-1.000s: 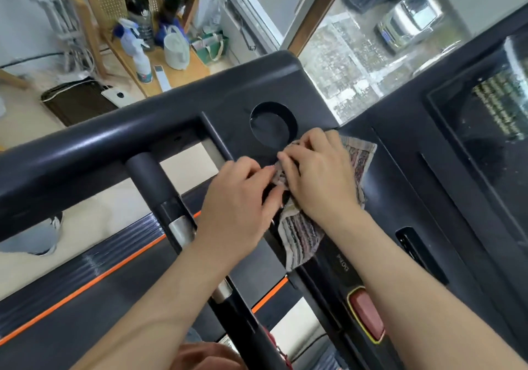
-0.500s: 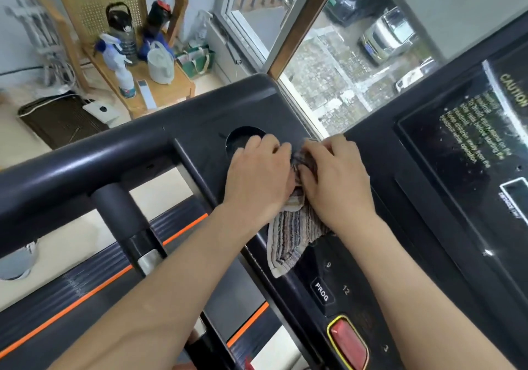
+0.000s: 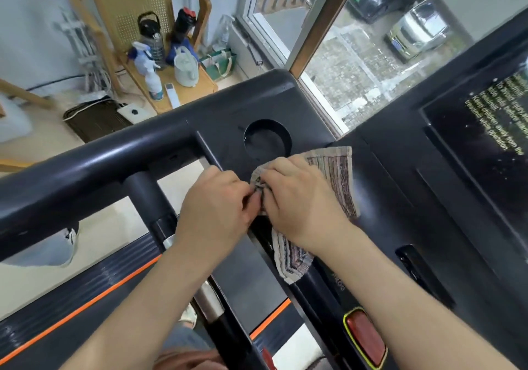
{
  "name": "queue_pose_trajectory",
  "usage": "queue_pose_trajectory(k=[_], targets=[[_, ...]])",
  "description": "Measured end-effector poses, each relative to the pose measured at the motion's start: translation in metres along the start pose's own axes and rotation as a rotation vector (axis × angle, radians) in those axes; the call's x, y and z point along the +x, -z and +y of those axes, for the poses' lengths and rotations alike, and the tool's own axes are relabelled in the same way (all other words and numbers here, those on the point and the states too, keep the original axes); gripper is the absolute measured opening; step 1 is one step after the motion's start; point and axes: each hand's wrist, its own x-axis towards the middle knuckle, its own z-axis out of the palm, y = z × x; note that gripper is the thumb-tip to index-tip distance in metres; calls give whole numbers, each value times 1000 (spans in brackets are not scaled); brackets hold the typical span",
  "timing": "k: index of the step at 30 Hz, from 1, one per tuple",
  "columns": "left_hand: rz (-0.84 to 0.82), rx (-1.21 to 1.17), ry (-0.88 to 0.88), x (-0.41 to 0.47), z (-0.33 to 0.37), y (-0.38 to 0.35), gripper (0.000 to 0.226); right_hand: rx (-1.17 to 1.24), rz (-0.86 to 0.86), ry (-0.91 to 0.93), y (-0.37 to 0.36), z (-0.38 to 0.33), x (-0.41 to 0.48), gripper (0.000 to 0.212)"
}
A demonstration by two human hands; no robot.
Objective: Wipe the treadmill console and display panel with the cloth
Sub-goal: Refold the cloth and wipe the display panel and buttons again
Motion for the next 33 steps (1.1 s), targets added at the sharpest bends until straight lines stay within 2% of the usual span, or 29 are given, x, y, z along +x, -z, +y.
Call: queue_pose_trajectory(k=[3,6,10,13,15,19,22,24,26,29,31,33], targets=[[-26,55,-3,-1,5,2,34,80,33,-40,-1,3,-4,17],[-52,44,-54,16,19,-10,28,37,73,-134,8,22,-17,22],[-239,96,-180,74,60,-34,14,13,223,-337,22,43,-40,35],[-329,20,-128,115,80,-50,14,56,261,-438,24,57,-54,39],[-342,-78,-68,134,82,-62,17,67,264,-438,22,60,-59,40],[-503,-186,-39,161,84,-68,35,31,237,-450,16,54,-57,49],[-446,-222,-90,151,80,-63,34,-19,185,-462,13,46,-55,54],[-350,-222,-111,129,74,-61,21,-30,158,-464,12,43,-55,55],[-339,-270,-83,111,73,-55,16,-53,155,-479,11,43,-57,57],[-398,-587,32,99,97,-39,29,-76,176,-527,15,45,-63,61],[-348,-817,60,109,124,-32,45,-65,202,-571,21,48,-66,63],[-257,-899,33,126,150,-32,44,-74,255,-595,29,51,-68,63]])
